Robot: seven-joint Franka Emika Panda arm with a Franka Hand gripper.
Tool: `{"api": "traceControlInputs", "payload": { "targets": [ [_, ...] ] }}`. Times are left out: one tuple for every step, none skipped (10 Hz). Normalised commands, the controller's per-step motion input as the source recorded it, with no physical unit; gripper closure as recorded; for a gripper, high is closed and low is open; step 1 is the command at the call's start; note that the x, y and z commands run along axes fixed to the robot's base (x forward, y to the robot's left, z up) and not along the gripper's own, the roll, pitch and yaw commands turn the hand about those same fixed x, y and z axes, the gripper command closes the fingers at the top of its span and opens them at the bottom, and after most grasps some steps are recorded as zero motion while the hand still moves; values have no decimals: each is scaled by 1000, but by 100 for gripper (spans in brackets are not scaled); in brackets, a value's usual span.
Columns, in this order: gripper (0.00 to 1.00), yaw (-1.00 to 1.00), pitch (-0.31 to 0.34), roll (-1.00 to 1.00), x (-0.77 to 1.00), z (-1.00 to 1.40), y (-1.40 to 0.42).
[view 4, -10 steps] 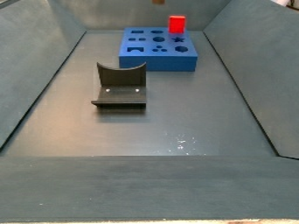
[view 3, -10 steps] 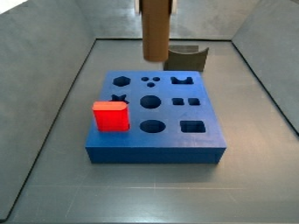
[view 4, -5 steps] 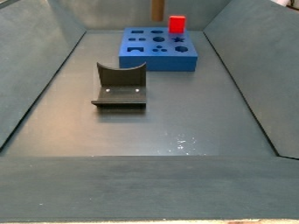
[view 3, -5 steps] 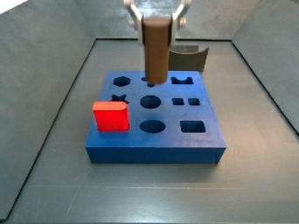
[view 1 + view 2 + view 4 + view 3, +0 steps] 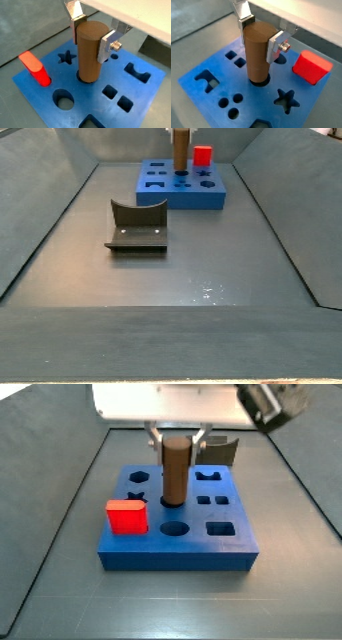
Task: Pick up the round object. Move to above the board. Insert the round object.
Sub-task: Insert the round object.
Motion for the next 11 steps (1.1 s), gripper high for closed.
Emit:
{"api": "traceControlInputs", "payload": {
  "targets": [
    [100,-14,0,34,0,-471,0],
    [100,-23,0,83,-11,-429,0],
    [100,-6,0,31,0,-480,-14],
    [100,-57,0,180,-109,-494,0],
    [100,-80,0,191,-223,-429,0],
    [100,-74,0,189,-203,-474,0],
    [100,-71,0,177,-180,-537,0],
    [100,-37,-49,77,-9,-751,0],
    [100,-11,-63,106,0,-894,0],
    [100,0,-100,74,9,-937,0],
    [100,0,-129,0,0,-809,0]
  ]
}}
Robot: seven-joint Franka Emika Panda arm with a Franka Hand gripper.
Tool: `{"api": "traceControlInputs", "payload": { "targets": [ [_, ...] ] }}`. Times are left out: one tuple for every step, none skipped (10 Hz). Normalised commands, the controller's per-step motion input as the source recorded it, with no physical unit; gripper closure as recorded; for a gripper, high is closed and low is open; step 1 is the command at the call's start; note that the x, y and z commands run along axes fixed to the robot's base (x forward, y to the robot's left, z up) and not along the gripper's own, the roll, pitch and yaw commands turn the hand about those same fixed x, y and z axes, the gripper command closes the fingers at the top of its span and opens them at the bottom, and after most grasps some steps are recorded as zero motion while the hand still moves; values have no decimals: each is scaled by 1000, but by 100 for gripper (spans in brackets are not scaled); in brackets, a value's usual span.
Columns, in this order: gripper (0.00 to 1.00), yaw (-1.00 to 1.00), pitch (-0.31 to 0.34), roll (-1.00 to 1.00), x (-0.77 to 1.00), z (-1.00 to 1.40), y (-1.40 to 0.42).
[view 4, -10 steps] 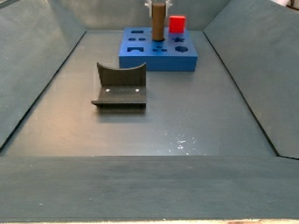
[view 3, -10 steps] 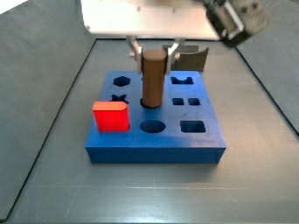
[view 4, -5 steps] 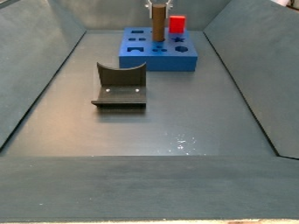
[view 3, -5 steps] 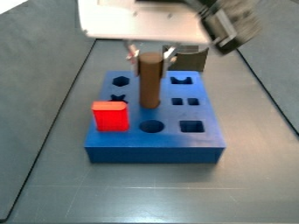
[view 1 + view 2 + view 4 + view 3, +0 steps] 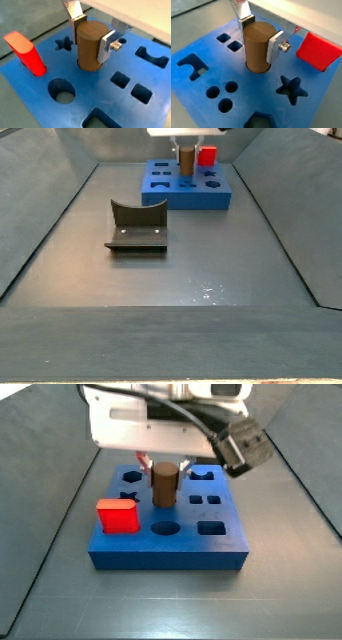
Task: Pick up the round object. Move to above the board. Insert the round object.
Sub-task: Insert the round object.
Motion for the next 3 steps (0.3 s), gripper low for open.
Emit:
{"api": "traceControlInputs", "payload": {
  "targets": [
    [100,0,-137,-163,0,-440,0],
    [100,0,-137,-131,0,-83,0],
    [100,0,0,0,0,0,0]
  ]
}}
